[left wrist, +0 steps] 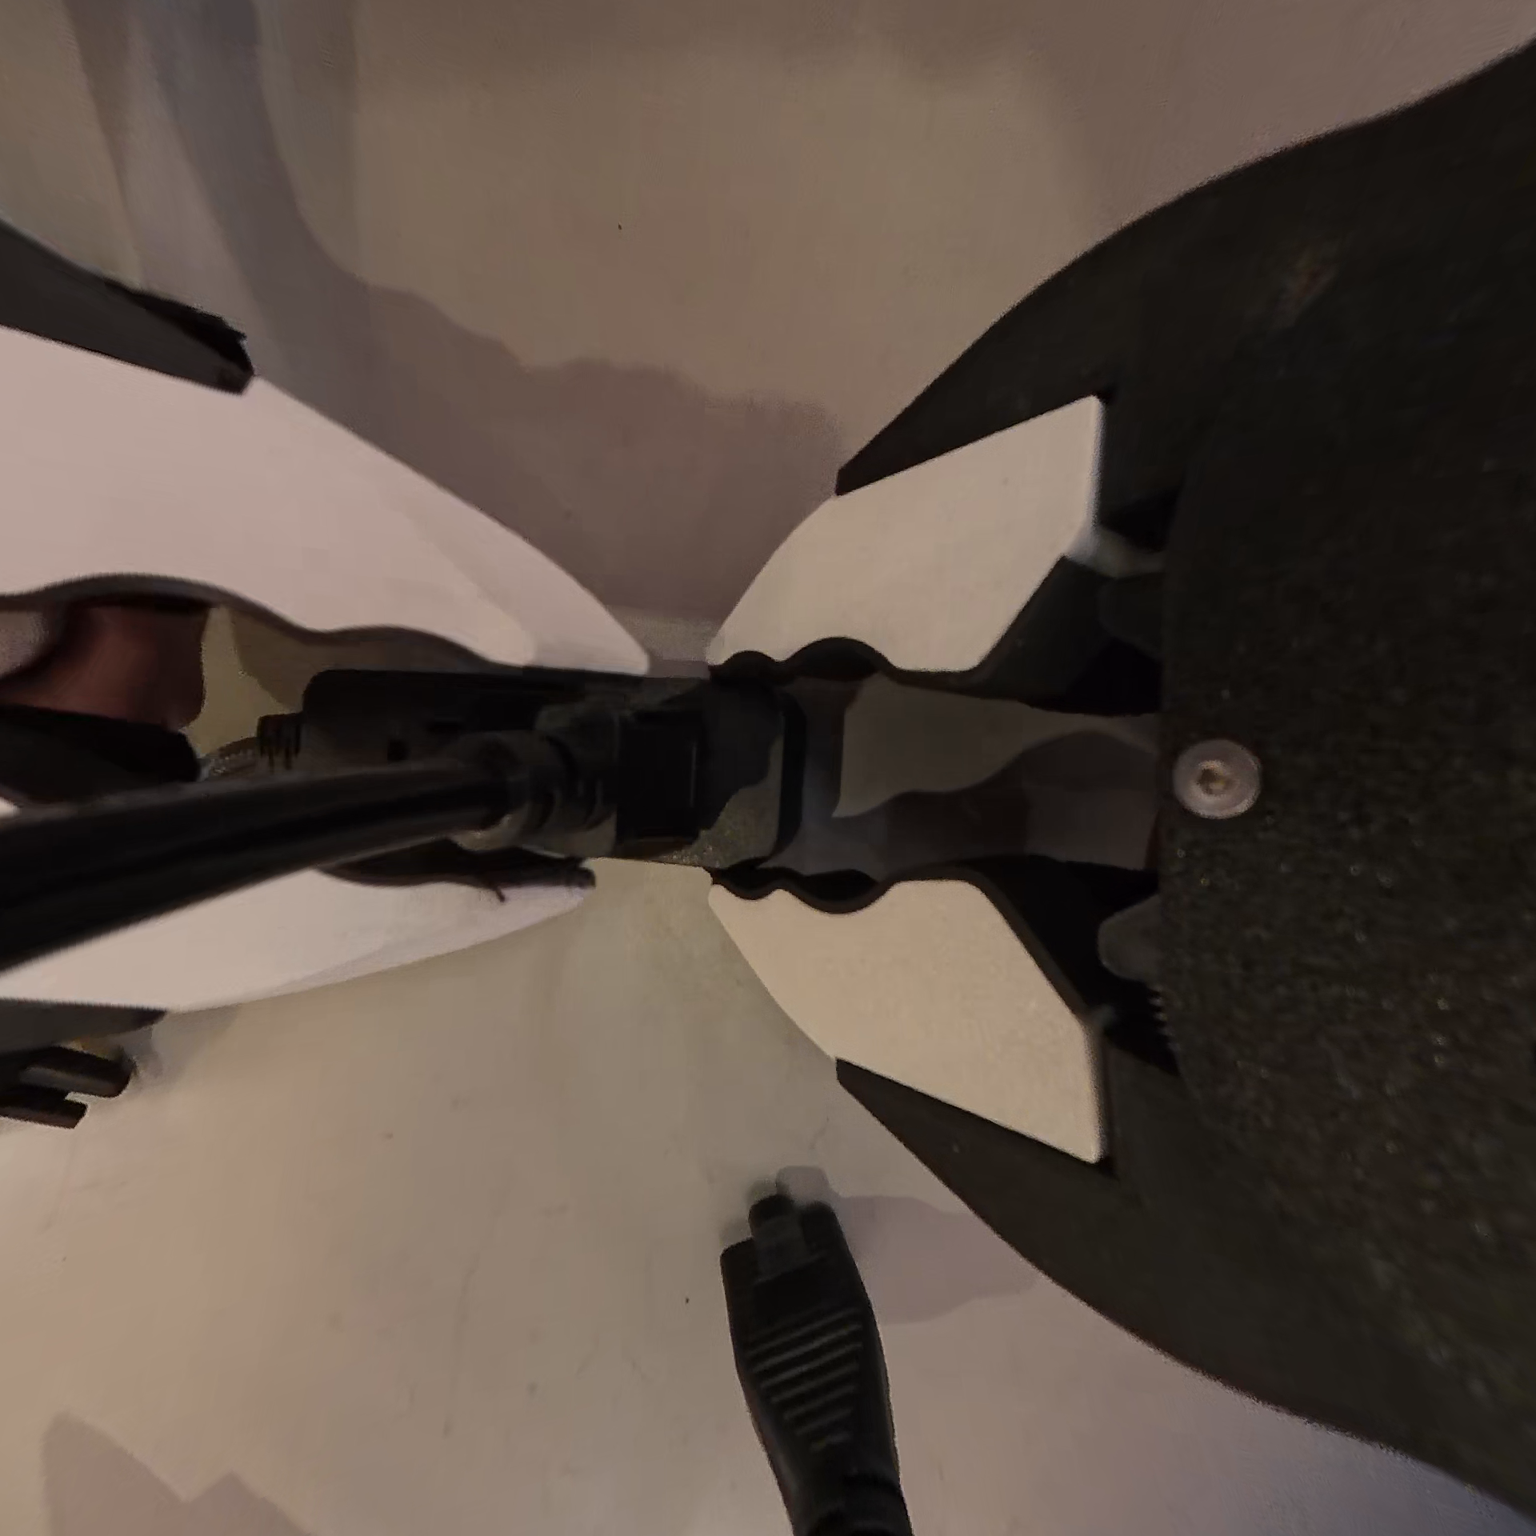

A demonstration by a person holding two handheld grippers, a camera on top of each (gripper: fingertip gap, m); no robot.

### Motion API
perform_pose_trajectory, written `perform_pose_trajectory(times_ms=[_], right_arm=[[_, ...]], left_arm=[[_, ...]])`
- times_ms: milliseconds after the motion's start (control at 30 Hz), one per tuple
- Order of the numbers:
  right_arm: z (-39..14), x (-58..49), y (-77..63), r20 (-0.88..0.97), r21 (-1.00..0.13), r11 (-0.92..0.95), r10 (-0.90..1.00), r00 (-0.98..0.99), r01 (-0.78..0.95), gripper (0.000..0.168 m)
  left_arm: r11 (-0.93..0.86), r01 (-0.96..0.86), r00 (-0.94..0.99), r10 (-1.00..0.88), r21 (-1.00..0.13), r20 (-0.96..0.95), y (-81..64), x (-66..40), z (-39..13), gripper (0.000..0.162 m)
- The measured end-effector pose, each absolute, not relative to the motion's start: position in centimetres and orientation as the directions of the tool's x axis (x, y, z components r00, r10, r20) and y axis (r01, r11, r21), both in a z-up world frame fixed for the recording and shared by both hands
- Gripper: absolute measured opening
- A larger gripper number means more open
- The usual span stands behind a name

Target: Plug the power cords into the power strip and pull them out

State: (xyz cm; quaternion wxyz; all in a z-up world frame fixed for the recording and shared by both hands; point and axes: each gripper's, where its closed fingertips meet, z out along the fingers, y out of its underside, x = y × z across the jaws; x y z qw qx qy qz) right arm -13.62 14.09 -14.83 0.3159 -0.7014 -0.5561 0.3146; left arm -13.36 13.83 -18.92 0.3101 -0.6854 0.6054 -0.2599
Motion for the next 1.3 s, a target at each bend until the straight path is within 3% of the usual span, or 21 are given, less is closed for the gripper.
perform_pose_trajectory(times_ms=[133,300,467,567,700,800,933,1067,1300], right_arm=[[-15.7,-14.5,14.1,-0.012,-0.756,-0.108,0.988,0.151,0.646,0.026],[-15.7,-14.4,14.0,-0.063,-0.790,-0.136,0.988,0.141,0.597,0.026],[-15.8,-14.4,14.1,0.005,-0.725,-0.099,0.989,0.149,0.682,0.026],[-15.4,-13.9,14.1,-0.084,-0.794,-0.157,0.985,0.151,0.587,0.026],[-15.8,-14.4,14.0,-0.029,-0.751,-0.124,0.987,0.156,0.649,0.026],[-15.0,-13.8,14.1,-0.100,-0.801,-0.164,0.985,0.142,0.576,0.026],[-15.8,-14.6,14.3,-0.050,-0.759,-0.139,0.986,0.157,0.637,0.026],[-14.8,-13.7,14.2,-0.110,-0.805,-0.173,0.984,0.143,0.568,0.026],[-16.1,-12.4,14.0,-0.076,-0.696,-0.184,0.980,0.184,0.694,0.027]], left_arm=[[-0.064,-0.670,0.124,-0.992,-0.740,-0.026,13.8,-13.2,-18.9,0.042],[-0.061,-0.670,0.122,-0.992,-0.740,-0.028,13.9,-13.1,-19.0,0.042],[-0.054,-0.672,0.127,-0.991,-0.739,-0.043,14.0,-12.9,-19.0,0.043],[-0.068,-0.654,0.127,-0.992,-0.753,-0.021,14.1,-12.9,-18.7,0.042],[-0.047,-0.672,0.120,-0.992,-0.739,-0.045,14.0,-13.0,-18.9,0.043],[-0.070,-0.629,0.121,-0.993,-0.774,-0.008,14.0,-12.9,-18.2,0.043],[-0.049,-0.671,0.119,-0.992,-0.739,-0.042,14.2,-13.0,-18.9,0.042],[-0.061,-0.618,0.114,-0.993,-0.784,-0.013,14.2,-13.0,-18.0,0.042],[-0.046,-0.671,0.079,-0.997,-0.740,-0.010,13.9,-13.3,-18.9,0.042]])
